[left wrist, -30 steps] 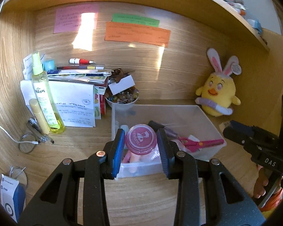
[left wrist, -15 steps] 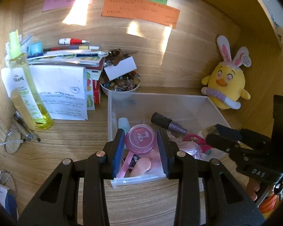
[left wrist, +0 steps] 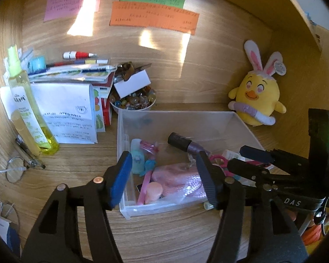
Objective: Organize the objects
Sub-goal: 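Carry the eraser and pink jar over the clear box and release both, then move the left tool to the white tape roll while the right tool reaches the mint-green tube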
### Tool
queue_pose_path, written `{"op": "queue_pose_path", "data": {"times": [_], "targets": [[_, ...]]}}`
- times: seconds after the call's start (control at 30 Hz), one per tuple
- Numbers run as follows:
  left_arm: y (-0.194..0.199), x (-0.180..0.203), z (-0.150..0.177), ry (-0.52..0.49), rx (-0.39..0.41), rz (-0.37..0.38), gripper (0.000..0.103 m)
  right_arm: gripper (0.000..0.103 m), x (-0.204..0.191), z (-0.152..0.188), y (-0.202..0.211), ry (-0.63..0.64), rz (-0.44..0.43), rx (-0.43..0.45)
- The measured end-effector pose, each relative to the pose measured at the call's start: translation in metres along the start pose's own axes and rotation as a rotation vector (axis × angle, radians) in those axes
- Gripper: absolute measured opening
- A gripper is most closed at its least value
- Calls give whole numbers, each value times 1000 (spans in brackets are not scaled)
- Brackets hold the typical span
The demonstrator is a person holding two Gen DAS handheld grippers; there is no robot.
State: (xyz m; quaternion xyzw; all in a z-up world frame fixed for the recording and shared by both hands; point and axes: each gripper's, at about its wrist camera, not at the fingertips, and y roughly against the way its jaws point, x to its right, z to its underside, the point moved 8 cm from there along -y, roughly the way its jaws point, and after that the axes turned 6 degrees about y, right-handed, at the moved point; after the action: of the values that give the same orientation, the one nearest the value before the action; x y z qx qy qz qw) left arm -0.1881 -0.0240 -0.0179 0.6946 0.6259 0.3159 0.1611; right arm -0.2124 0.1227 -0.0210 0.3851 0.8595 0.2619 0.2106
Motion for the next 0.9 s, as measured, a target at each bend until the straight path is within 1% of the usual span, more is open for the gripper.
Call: {"op": "queue_pose_path", "data": {"times": [0.07, 0.13, 0.17, 0.23, 0.3, 0.4, 0.53, 0.63, 0.77, 0.9], "targets": [[7, 3, 0, -11, 16, -8, 70, 54, -1, -1, 9, 8, 4, 16], [14, 6, 2, -21, 31, -15, 76, 58, -3, -3, 18, 20, 20, 30], [18, 7, 3, -24, 35, -16, 81, 59, -4, -3, 22, 27, 29, 38], [26, 10, 7, -25, 43, -10, 89, 63, -6, -2, 35, 49, 47, 57], [32, 13, 11, -24, 45, -7, 94, 64, -8, 0, 45, 64, 59, 69], [39, 16, 18, -27, 42, -8, 97, 64, -11, 7, 57, 83, 75, 76], [41, 19, 34, -41, 22, -33, 97, 64, -12, 22, 68, 97, 88, 63], [41, 19, 47, -37, 1, -34, 97, 64, -13, 35, 74, 99, 86, 51], [31, 18, 64, -10, -43, -18, 97, 64, -13, 55, 69, 101, 84, 12], [12, 28, 81, -8, -111, -1, 95, 64, 0, 72, 59, 57, 86, -38]]}}
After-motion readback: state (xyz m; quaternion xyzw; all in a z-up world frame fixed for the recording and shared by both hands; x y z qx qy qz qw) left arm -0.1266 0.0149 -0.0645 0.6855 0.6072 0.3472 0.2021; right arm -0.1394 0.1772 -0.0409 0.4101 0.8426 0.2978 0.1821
